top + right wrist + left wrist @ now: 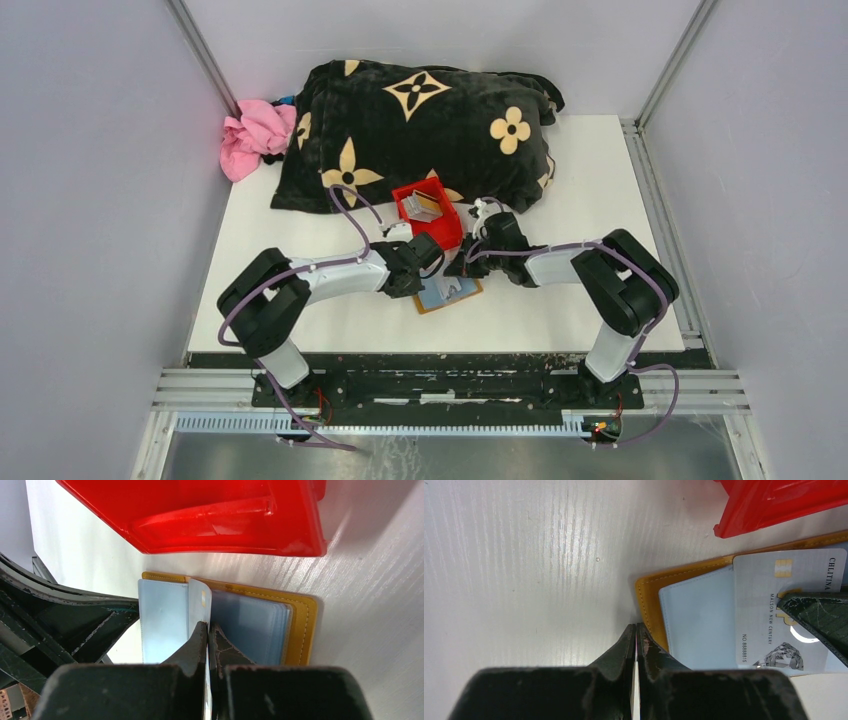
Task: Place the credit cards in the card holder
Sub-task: Insert the credit card into the card holder.
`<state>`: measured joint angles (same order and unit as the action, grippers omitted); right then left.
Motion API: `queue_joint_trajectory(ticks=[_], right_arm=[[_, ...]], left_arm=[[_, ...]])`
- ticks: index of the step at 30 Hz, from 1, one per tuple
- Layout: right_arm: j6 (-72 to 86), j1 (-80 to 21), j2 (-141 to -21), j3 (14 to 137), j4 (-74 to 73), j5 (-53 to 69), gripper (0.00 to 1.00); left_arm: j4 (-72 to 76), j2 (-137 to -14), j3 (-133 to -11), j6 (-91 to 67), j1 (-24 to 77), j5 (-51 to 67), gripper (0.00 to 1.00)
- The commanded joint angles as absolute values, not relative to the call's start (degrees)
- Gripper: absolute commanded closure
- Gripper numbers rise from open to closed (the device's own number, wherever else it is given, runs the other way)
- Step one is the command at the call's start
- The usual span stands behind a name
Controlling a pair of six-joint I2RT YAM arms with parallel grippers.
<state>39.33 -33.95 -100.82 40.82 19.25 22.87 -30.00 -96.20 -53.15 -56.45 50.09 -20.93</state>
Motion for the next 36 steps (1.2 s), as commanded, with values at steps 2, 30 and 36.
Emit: queue_joint_trajectory(ticks=[2, 30, 36], right_arm=[[38.1, -35.5, -102.8, 35.9, 12.2, 20.3, 0.99], [43.4, -38.5, -97.6, 27.8, 19.6, 17.9, 0.99], [45.1, -38.6, -99.4, 27.1, 23.1, 18.3, 0.99]], left_arm=[[-26.0, -103.2, -50.0, -57.8, 51.7, -13.6, 0.91], [-26.4, -106.5, -51.9, -57.8, 54.1, -13.5, 0.92], [-27.2, -107.3, -52.7, -58.1, 55.1, -13.6, 0.92]])
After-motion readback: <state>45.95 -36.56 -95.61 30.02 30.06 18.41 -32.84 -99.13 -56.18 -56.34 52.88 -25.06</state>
